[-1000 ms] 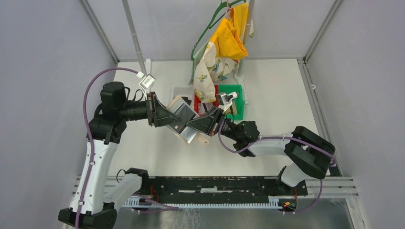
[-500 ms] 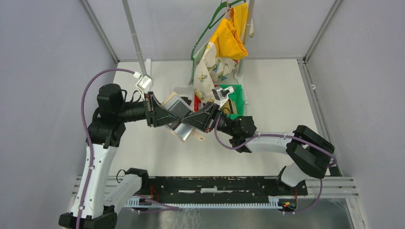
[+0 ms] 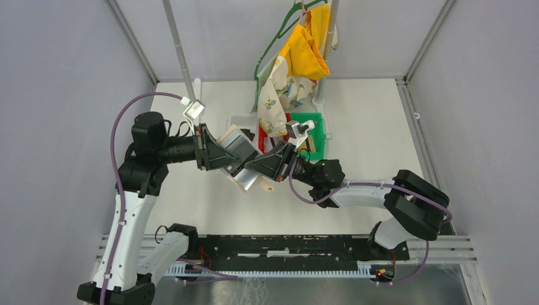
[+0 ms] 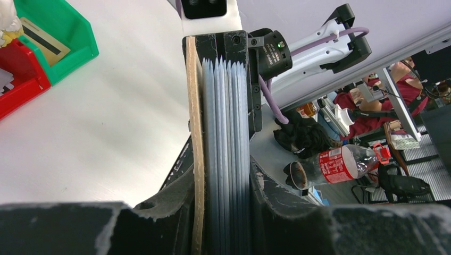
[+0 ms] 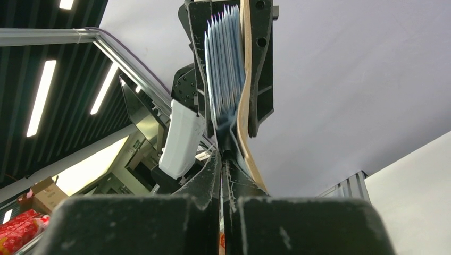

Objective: Take the credit cards out of the card holder
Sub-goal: Remove the credit card from the card holder.

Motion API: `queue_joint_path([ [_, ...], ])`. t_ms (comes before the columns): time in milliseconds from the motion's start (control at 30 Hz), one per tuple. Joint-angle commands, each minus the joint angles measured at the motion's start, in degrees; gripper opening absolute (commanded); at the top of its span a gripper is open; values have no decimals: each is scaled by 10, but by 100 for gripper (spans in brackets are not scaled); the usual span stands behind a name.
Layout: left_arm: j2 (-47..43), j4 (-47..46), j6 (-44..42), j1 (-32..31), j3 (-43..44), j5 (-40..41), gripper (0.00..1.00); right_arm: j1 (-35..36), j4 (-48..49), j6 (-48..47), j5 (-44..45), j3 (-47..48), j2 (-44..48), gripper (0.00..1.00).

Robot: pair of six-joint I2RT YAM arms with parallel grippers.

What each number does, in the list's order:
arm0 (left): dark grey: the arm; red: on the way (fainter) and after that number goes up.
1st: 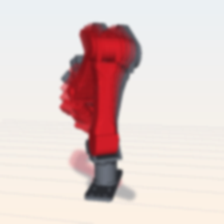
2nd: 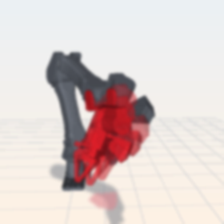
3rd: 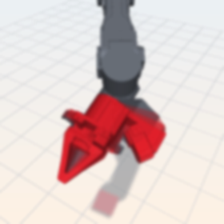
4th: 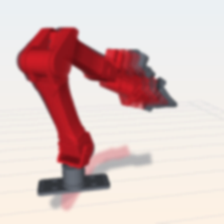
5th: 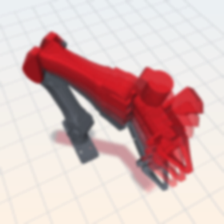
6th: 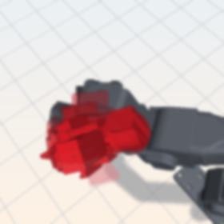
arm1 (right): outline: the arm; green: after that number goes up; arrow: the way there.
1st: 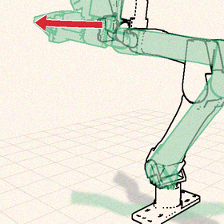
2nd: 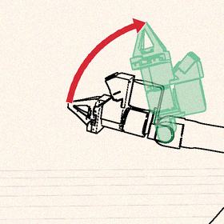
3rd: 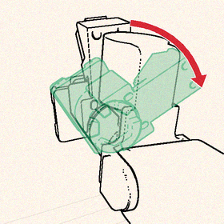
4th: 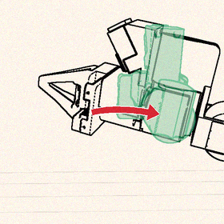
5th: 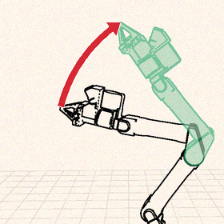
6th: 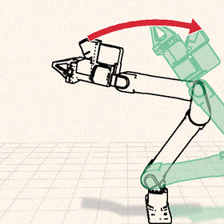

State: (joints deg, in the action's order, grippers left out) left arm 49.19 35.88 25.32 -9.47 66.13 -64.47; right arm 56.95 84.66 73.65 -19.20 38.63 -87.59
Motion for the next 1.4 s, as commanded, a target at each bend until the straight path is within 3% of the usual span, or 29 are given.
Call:
queue_joint_path([
  [0, -14, -57, 31, 1, 24, -35, 33, -4, 7, 3, -7, -28, 12, 0],
  [167, -12, -57, 29, 2, 26, -34, 32, -6, 14, 9, -1, -33, 15, 0],
  [267, -12, -57, 27, 2, 26, -34, 24, -6, 15, 13, -5, -22, 11, 0],
  [300, -13, -58, 26, 2, 27, -33, 18, -6, 16, 16, -6, -18, 9, 3],
  [367, -13, -58, 26, 1, 28, -30, 7, -6, 26, 27, -5, -12, 5, 24],
  [467, -13, -57, 24, 1, 28, -26, 2, -6, 55, 47, 1, -1, -5, 34],
  [533, -13, -58, 23, 2, 28, -25, 2, -6, 60, 55, 3, 12, -12, 36],
  [633, -13, -58, 21, 2, 29, -21, 2, -6, 61, 60, 3, 26, -19, 32],
  [733, -12, -48, 9, 1, 30, -16, 2, -7, 74, 66, 7, 27, -21, 21],
  [833, -10, -38, -1, 2, 33, -10, 2, -6, 83, 69, 8, 19, -18, 3],
  [867, -8, -35, -3, 2, 35, -7, 8, -7, 80, 68, 8, 12, -16, 0],
  [933, -4, -35, -3, 2, 39, -7, 19, -7, 75, 61, 6, -3, -8, 0],
  [1000, -2, -47, 7, 2, 34, -14, 24, -8, 66, 52, 7, -23, 1, 0],
  [1367, -6, -30, -15, 1, 44, 7, 18, -40, 62, 47, -31, -91, 35, 0],
])
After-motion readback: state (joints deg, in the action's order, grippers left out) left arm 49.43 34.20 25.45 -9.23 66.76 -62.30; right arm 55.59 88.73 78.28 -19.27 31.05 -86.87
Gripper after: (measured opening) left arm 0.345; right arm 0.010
